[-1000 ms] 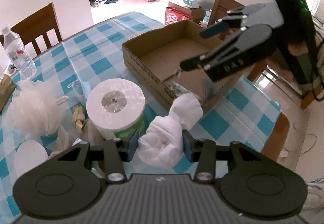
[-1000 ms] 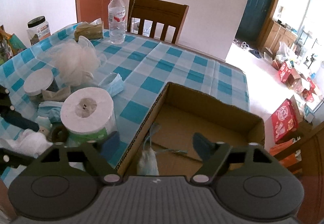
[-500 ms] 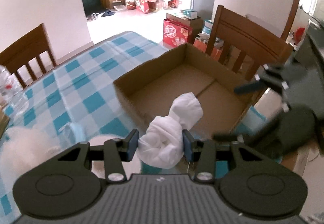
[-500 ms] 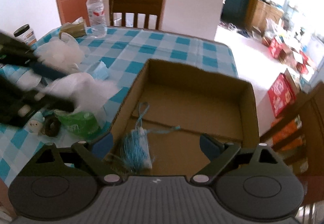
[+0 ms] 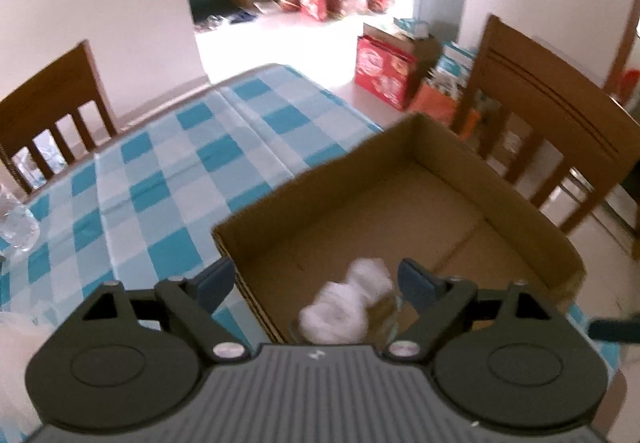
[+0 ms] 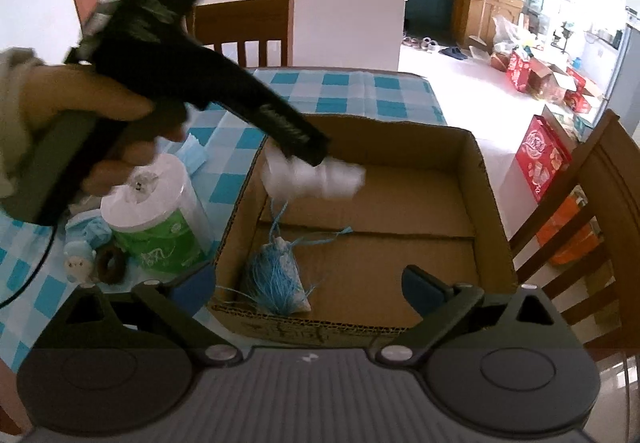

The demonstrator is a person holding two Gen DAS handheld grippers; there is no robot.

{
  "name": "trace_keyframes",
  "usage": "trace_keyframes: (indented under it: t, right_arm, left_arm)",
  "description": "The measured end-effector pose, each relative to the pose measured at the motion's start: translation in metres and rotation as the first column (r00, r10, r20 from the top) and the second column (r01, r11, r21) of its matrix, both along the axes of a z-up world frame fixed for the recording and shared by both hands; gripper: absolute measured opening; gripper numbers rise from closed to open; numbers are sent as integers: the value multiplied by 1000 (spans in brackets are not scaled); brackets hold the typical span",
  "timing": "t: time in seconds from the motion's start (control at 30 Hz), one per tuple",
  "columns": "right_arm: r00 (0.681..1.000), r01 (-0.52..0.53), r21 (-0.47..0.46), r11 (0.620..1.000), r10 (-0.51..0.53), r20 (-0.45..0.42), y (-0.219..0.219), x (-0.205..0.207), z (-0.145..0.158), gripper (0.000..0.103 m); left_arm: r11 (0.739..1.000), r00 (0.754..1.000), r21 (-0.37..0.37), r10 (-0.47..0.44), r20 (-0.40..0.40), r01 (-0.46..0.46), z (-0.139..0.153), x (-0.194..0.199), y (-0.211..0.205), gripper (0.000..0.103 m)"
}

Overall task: Organize soft objects
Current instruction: 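Open the left gripper to drop the white cloth into the box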

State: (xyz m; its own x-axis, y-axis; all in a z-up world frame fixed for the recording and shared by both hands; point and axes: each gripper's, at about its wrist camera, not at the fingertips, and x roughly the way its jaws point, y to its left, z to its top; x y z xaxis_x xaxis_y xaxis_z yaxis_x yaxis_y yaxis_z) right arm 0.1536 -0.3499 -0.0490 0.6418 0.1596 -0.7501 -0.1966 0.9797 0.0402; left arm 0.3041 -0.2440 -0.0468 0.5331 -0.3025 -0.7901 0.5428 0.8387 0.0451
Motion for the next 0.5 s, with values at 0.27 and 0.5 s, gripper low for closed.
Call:
trace_keyframes:
  t: [0.27,0.5]
  right_arm:
    - [1000,1,-18,1000,-1,10,9,-2,-2,103]
    - [999,-34,26,999,33,11,22,-2,-6,103]
  left_arm:
    - [999,999,-39,12,42,-10,20,-22,26,96]
    - [996,990,-70,67,124,-59,40,-61,65,101]
